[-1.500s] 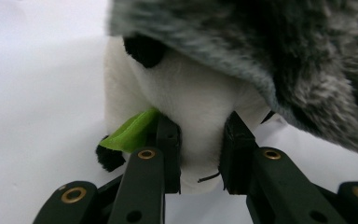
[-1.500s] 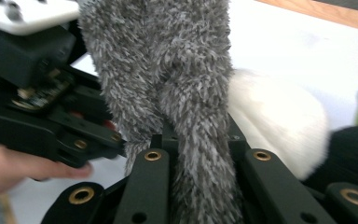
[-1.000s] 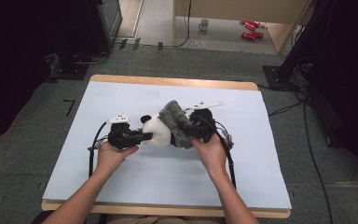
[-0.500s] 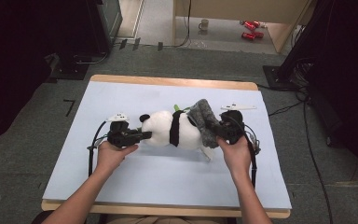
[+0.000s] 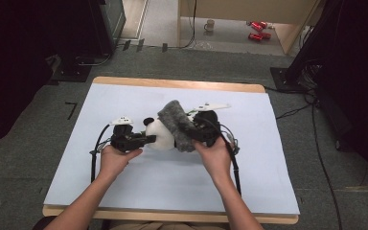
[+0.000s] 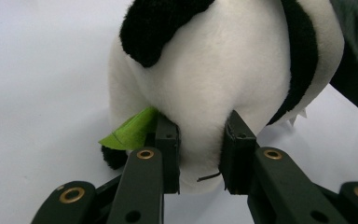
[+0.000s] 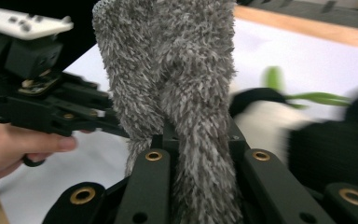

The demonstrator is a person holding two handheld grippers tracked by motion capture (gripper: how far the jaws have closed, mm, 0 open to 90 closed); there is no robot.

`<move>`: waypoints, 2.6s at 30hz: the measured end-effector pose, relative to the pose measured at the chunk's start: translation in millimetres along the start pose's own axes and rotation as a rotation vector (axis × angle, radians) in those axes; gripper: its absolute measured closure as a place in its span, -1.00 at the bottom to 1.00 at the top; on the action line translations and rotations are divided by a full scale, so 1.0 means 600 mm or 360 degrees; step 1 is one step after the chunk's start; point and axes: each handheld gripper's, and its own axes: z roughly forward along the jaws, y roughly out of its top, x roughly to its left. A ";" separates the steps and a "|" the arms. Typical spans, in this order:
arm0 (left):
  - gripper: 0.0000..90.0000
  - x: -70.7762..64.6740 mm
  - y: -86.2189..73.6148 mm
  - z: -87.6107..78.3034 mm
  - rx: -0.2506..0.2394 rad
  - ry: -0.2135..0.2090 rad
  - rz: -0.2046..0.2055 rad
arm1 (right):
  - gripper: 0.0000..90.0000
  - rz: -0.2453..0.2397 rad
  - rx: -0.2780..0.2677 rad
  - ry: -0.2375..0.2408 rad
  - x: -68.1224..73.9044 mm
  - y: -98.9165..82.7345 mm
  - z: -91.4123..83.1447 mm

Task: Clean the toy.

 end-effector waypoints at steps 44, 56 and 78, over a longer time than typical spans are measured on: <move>0.61 0.019 0.002 0.002 0.0005 -0.0039 -0.0042 | 0.73 0.0222 0.0008 -0.0357 -0.163 -0.063 -0.078; 0.58 0.010 0.002 0.000 0.0012 -0.0035 -0.0011 | 0.73 0.0158 -0.0089 -0.0129 -0.106 -0.034 -0.093; -0.21 0.037 -0.022 0.013 0.0013 -0.0063 0.0306 | 0.71 0.0075 -0.0026 -0.0149 -0.105 -0.035 -0.037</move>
